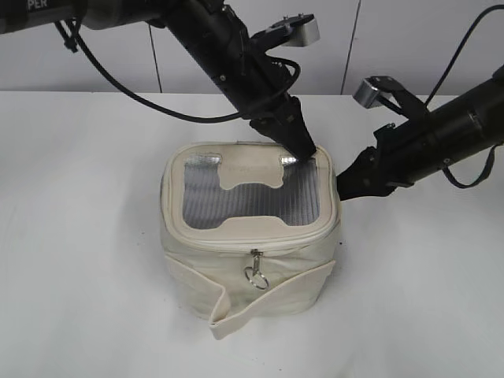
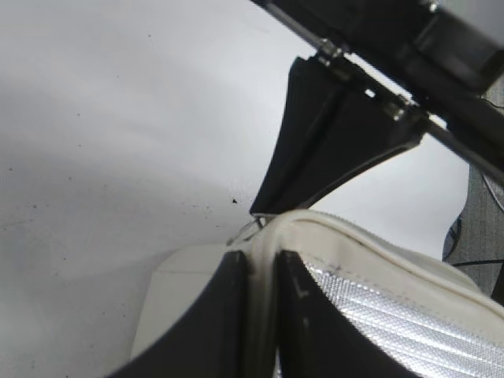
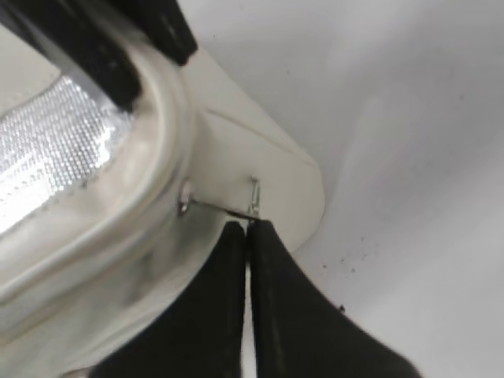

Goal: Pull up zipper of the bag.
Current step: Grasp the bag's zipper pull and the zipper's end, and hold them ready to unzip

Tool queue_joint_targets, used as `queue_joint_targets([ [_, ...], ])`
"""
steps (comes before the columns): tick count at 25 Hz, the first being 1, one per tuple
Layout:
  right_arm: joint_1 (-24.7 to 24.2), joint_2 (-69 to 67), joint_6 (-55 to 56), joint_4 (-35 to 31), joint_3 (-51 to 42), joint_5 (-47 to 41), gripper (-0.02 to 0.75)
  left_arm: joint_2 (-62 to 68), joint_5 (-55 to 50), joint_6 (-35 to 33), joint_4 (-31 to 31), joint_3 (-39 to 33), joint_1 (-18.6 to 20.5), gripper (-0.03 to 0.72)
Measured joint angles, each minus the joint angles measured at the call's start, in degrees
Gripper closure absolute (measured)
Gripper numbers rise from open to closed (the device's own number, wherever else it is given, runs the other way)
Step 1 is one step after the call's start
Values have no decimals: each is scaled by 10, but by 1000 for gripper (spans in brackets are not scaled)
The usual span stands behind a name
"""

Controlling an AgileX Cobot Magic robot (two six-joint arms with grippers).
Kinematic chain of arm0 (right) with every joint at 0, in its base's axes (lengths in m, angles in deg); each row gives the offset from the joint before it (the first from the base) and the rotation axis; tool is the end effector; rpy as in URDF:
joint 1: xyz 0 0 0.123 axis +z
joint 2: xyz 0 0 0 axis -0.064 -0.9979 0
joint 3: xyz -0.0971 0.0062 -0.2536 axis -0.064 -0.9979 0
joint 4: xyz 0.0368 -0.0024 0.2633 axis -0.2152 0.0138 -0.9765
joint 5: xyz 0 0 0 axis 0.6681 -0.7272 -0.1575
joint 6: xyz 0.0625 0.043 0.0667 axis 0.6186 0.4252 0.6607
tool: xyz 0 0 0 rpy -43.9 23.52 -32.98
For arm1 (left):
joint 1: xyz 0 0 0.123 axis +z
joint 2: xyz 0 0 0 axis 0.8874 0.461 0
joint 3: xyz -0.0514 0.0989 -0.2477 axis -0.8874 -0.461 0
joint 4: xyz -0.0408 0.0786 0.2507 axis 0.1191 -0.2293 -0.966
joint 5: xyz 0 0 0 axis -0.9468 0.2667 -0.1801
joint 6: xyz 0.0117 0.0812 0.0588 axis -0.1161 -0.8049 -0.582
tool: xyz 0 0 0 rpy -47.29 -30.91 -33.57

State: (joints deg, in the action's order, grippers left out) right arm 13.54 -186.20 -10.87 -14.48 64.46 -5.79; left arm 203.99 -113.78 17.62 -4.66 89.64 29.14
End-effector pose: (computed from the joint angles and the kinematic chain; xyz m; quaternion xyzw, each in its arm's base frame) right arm 0.3396 0.1230 0.1206 -0.3606 0.8587 0.2939 0.2151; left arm 0.3739 -0.3193 0.2033 0.5352 0.7745 -0.3169 0.1151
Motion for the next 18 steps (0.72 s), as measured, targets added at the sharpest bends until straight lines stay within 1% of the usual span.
queue_joint_targets([
  [3,0,11,64,55,1,-6,733,0,0,0,0,0,0,610],
  [6,0,26,109,94,1,-10,733,0,0,0,0,0,0,610],
  [13,0,61,154,145,2,-41,733,0,0,0,0,0,0,610],
  [18,0,64,172,152,2,-80,733,0,-1,0,1,0,0,610],
])
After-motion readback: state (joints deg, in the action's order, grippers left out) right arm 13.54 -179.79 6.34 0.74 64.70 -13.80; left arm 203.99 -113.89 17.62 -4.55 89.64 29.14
